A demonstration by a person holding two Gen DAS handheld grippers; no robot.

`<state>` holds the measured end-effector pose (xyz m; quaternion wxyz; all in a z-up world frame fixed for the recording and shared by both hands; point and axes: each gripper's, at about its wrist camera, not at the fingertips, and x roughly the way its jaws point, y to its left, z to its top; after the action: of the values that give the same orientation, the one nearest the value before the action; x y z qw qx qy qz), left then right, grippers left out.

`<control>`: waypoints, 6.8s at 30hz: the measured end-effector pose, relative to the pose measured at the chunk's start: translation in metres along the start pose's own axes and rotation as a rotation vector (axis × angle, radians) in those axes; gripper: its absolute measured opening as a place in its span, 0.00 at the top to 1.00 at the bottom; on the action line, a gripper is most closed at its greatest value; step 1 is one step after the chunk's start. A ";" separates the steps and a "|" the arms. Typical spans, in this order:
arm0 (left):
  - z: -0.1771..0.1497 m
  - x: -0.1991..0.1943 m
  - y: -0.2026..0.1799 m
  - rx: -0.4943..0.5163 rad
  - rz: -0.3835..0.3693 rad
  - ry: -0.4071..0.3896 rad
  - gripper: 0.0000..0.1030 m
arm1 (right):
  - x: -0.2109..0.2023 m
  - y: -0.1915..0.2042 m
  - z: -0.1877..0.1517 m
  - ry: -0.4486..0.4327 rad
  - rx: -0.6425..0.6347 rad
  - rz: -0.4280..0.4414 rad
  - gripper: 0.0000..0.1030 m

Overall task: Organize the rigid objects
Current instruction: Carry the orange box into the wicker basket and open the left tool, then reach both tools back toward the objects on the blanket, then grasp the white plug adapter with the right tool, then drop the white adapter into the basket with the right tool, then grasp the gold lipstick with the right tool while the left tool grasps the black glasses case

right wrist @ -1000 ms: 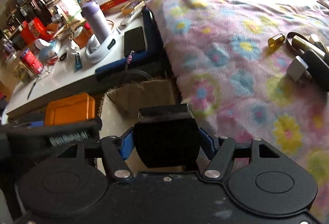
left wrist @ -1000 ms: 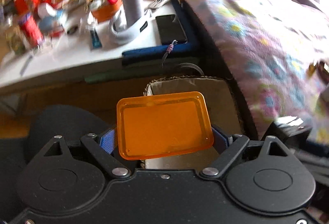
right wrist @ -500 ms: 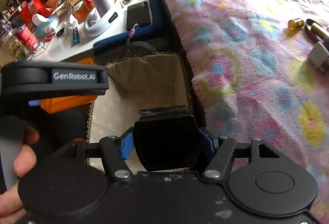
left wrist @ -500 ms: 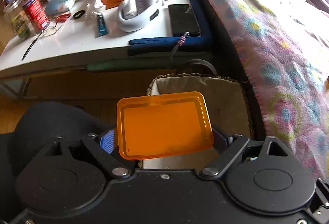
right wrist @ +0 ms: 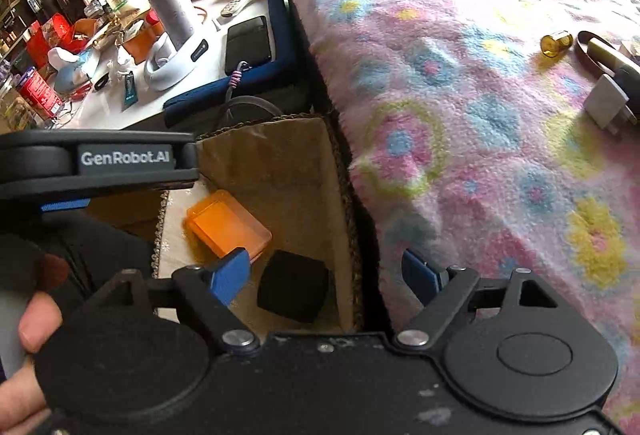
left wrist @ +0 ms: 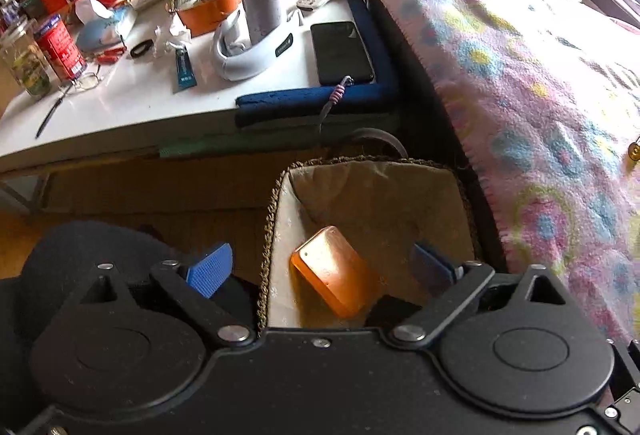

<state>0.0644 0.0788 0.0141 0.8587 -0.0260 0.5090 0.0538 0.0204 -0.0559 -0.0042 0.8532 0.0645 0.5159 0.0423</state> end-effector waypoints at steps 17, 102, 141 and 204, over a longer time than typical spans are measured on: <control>-0.006 -0.005 -0.002 0.029 0.009 -0.019 0.09 | -0.010 -0.002 -0.011 -0.024 -0.002 -0.057 0.03; 0.004 0.007 -0.302 0.584 -0.407 -0.028 0.54 | -0.040 -0.328 0.021 -0.458 0.081 -0.221 0.43; 0.034 -0.002 -0.082 0.179 -0.206 0.064 0.92 | -0.072 -0.262 0.003 -0.518 0.227 -0.120 0.43; 0.018 -0.012 -0.324 0.552 -0.425 -0.016 0.12 | -0.022 -0.321 0.062 -0.357 0.147 -0.562 0.83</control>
<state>0.1132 -0.2421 0.0304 0.8293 0.1023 0.4808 -0.2659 0.0667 -0.3802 -0.0058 0.9015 -0.0124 0.3576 -0.2435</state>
